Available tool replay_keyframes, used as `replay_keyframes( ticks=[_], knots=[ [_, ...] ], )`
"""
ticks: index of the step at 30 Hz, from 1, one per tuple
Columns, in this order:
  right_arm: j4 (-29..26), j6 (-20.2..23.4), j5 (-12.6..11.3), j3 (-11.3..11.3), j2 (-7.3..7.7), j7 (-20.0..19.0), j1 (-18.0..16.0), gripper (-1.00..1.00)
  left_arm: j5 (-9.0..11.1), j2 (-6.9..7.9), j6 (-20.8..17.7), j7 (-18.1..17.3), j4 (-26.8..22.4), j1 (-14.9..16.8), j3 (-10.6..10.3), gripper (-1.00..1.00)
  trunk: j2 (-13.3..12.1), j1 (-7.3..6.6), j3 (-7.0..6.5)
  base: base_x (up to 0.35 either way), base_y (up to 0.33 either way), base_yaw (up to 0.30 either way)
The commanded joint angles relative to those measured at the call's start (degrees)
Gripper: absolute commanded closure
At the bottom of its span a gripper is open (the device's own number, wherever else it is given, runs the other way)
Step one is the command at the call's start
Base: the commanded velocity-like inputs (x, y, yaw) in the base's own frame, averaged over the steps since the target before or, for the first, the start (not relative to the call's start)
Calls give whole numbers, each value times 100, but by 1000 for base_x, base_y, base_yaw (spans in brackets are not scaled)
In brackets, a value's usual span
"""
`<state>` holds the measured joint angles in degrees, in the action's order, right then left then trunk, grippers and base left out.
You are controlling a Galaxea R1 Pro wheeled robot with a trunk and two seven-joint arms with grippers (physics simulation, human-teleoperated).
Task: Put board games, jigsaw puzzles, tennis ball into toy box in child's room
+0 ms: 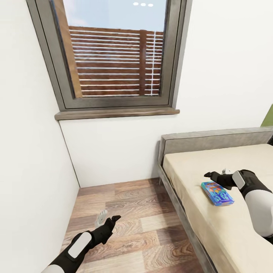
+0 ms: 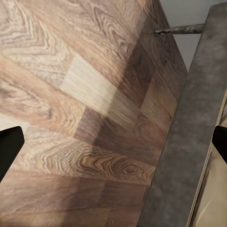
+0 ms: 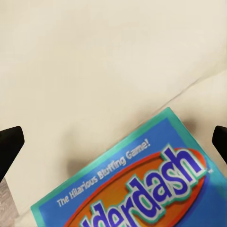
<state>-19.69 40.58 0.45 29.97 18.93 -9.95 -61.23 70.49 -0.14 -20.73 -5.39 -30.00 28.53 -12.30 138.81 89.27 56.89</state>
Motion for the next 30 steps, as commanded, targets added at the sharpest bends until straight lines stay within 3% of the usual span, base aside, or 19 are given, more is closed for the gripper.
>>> replay_keyframes(
  ticks=[1,19,30],
  knots=[
    [-7,29,7,26,-1,-16,-3,-100,18,2,-10,-12,3,4,-9,-100,2,-1,5,-9,0,12],
    [-8,29,7,26,5,-16,-3,-100,18,-4,-1,-6,3,4,-17,-100,2,-1,5,-164,-56,4],
    [-8,29,7,29,13,-16,-3,-100,18,-4,-1,-6,3,4,-18,-100,2,-1,5,-63,-17,0]
  ],
)
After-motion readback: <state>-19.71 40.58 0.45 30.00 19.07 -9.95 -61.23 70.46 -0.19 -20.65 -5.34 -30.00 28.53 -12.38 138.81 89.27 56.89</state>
